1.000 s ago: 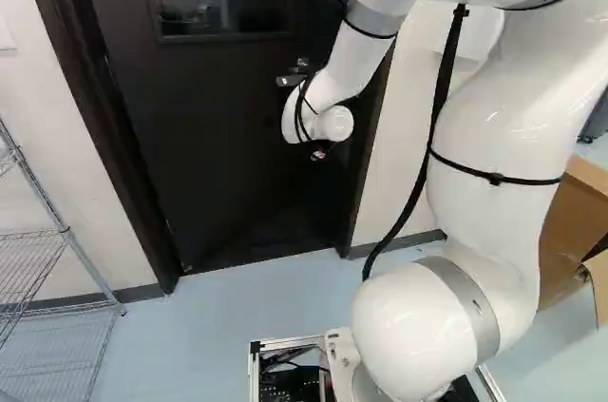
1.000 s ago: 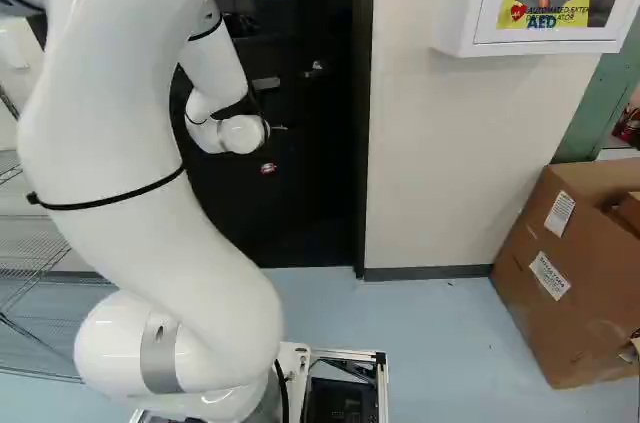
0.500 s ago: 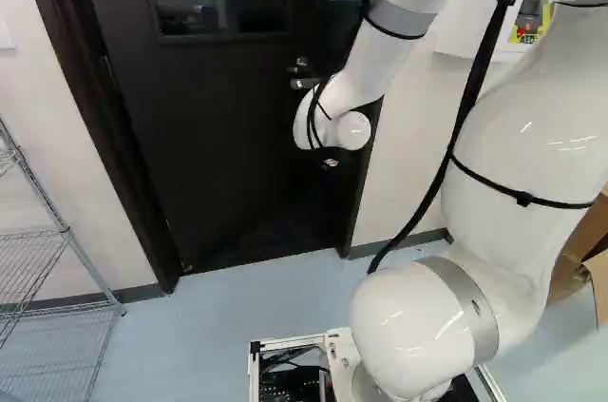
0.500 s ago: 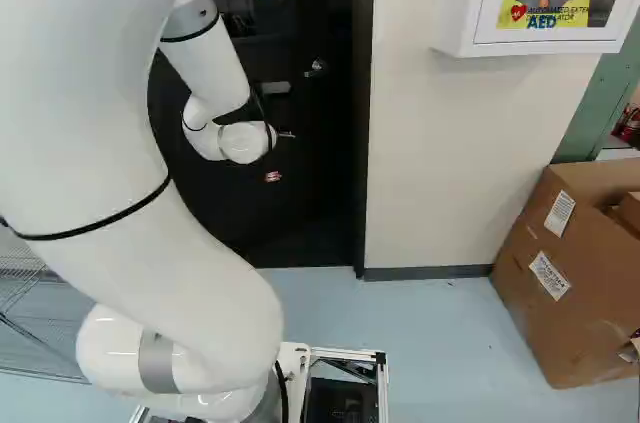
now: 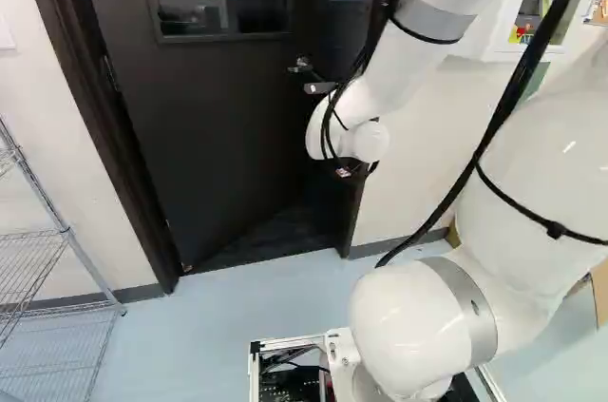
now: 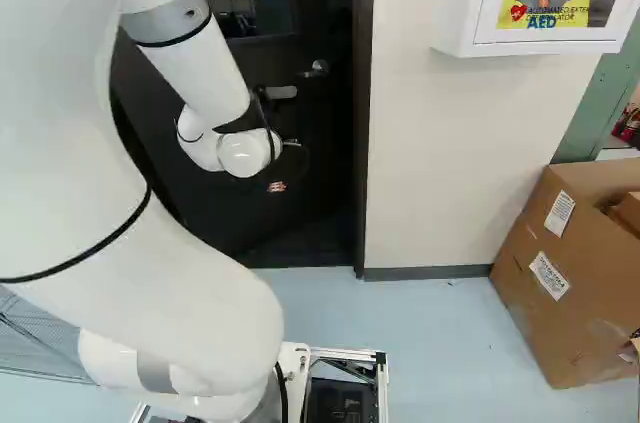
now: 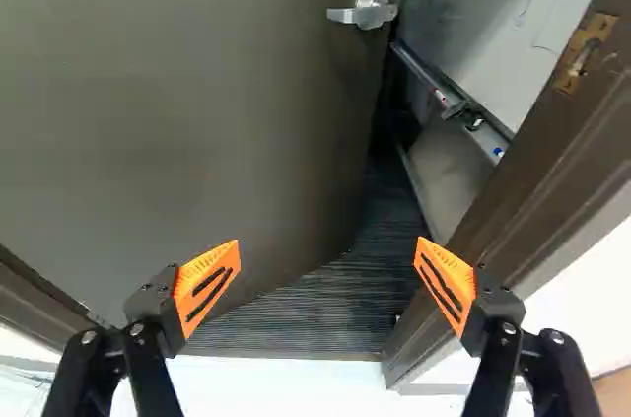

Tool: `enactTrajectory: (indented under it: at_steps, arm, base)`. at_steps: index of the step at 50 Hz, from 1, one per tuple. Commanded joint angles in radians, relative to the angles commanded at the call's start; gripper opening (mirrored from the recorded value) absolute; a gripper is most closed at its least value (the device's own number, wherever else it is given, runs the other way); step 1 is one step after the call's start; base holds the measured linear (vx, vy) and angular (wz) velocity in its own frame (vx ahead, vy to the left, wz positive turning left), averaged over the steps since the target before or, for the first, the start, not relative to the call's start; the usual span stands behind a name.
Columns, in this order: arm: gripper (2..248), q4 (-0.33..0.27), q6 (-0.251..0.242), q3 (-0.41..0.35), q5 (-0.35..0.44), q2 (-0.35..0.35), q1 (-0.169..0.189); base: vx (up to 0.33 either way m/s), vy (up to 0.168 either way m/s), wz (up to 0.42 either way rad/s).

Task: Open the door and move inside

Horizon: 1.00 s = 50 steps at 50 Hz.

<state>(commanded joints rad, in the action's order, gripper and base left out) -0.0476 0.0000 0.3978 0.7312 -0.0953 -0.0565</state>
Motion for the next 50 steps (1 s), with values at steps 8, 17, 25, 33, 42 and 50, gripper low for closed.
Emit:
enactTrajectory:
  at_steps: [8, 17, 25, 33, 42, 50]
  arm:
    - [247, -0.01, 0.0, -0.04, 0.013, -0.042, 0.02]
    - [247, -0.051, 0.0, -0.08, 0.032, -0.086, 0.041]
    - [247, -0.094, 0.0, -0.091, 0.038, -0.098, 0.047]
    - [247, -0.105, 0.0, -0.093, 0.039, -0.1, 0.048]
    - [247, -0.106, 0.0, -0.093, 0.039, -0.1, 0.048]
    - [247, -0.106, 0.0, -0.093, 0.039, -0.1, 0.048]
  base:
    - [0.0, 0.0, 0.0]
    - [0.0, 0.0, 0.0]
    - [0.0, 0.0, 0.0]
    - [0.0, 0.0, 0.0]
    - [0.0, 0.0, 0.0]
    - [0.0, 0.0, 0.0]
